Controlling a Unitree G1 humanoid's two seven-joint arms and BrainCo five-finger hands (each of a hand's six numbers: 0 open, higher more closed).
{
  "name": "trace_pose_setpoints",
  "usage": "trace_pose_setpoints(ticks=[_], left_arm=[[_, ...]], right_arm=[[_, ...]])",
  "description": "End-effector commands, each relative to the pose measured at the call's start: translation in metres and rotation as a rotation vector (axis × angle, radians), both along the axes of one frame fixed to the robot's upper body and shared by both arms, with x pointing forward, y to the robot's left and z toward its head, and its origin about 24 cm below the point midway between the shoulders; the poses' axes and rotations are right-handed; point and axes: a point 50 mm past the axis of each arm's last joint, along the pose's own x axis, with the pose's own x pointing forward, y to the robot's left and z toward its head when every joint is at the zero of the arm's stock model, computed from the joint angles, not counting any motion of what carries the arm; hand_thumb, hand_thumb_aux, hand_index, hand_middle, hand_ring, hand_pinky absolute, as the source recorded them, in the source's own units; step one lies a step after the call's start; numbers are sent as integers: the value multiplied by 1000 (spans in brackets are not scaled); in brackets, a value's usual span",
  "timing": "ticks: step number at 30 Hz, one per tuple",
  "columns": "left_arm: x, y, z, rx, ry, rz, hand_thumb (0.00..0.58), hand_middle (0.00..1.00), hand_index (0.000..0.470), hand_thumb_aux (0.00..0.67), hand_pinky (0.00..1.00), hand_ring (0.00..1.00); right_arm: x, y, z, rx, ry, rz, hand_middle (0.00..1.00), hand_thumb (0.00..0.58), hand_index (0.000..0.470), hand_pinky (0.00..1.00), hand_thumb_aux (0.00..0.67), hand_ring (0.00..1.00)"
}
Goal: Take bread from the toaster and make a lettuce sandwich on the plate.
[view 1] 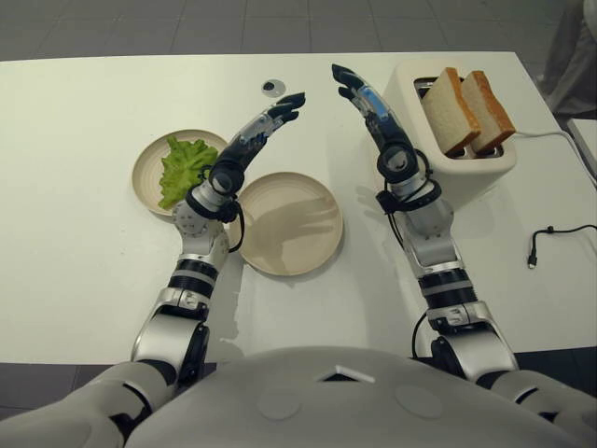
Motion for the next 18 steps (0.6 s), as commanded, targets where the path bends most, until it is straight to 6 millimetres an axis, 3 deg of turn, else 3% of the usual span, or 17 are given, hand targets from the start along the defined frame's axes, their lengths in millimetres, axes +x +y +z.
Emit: trace_pose_setpoints(ticks=[1, 9, 12, 18], left_arm=[[-2, 1, 1, -6, 5, -21, 0, 0, 0, 0, 0, 0], [-11, 10, 10, -125, 25, -121, 0, 0, 0, 0, 0, 0], [-11, 15, 2, 63, -29, -53, 0, 0, 0, 0, 0, 0], [-14, 23, 4, 119, -72, -21, 0, 0, 0, 0, 0, 0]], right_arm=[[-1, -4, 3, 5, -3, -2, 0, 0, 0, 0, 0, 0], [-3, -6, 3, 19, 8, 14, 0, 0, 0, 0, 0, 0], [-7, -11, 4, 40, 4, 10, 0, 0, 0, 0, 0, 0], [-10, -16, 8, 61, 2, 28, 0, 0, 0, 0, 0, 0]])
